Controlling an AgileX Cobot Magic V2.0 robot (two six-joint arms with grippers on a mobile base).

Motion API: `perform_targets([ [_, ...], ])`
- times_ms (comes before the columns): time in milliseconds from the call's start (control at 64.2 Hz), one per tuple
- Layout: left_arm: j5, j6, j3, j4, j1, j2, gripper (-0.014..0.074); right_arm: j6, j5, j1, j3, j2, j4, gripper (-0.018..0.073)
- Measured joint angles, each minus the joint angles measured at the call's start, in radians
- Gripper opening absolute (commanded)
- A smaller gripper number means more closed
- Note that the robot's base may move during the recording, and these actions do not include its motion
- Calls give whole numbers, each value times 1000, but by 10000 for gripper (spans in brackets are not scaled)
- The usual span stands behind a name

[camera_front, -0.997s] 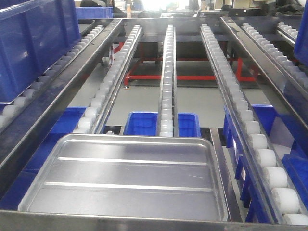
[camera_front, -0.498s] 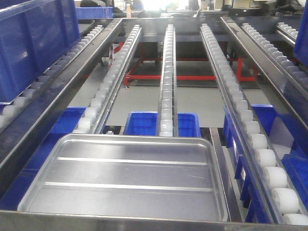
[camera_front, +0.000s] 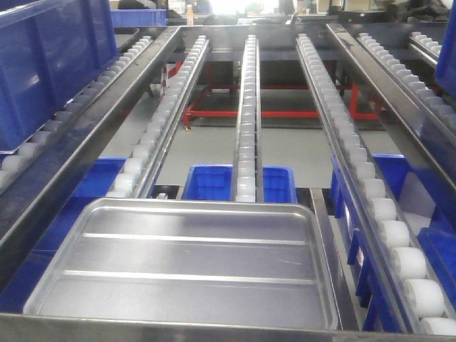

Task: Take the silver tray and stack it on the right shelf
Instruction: 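Raise both arms and move the grippers above the silver tray, then lower both grippers onto the tray's two short edges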

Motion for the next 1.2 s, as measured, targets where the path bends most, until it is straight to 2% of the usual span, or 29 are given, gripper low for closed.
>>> perform_targets([
  [78, 85, 0, -128, 26, -4, 73, -93, 0, 21, 0, -104, 2, 0, 55],
  [187, 243, 0, -310, 26, -19, 203, -92, 0, 76, 11, -247, 71, 0, 60],
  [296, 375, 0, -450, -12, -53, 361, -90, 0, 145, 49, -329, 185, 0, 65],
  [358, 427, 11, -509, -24, -84, 451, -78, 0, 184, 66, -354, 249, 0, 113],
  [421, 461, 47, -550, -28, -124, 533, -7, 0, 225, 87, -370, 303, 0, 209],
  [530, 498, 79, -592, -45, -196, 650, 225, 0, 286, 142, -401, 368, 11, 414],
  [607, 515, 83, -610, -68, -239, 723, 342, 0, 329, 198, -432, 410, 40, 484],
  [810, 549, 98, -663, -92, -333, 877, 350, 0, 424, 418, -502, 582, 193, 512],
  [934, 578, 98, -720, -102, -487, 978, 350, 0, 387, 584, -505, 732, 235, 510],
  [1043, 576, 98, -735, -90, -582, 1054, 350, 0, 300, 678, -505, 865, 244, 510],
  [1137, 590, 98, -740, -89, -593, 1109, 350, 0, 257, 705, -530, 978, 260, 510],
  [1199, 635, 68, -744, -87, -570, 1160, 350, 0, 314, 711, -597, 1060, 271, 510],
])
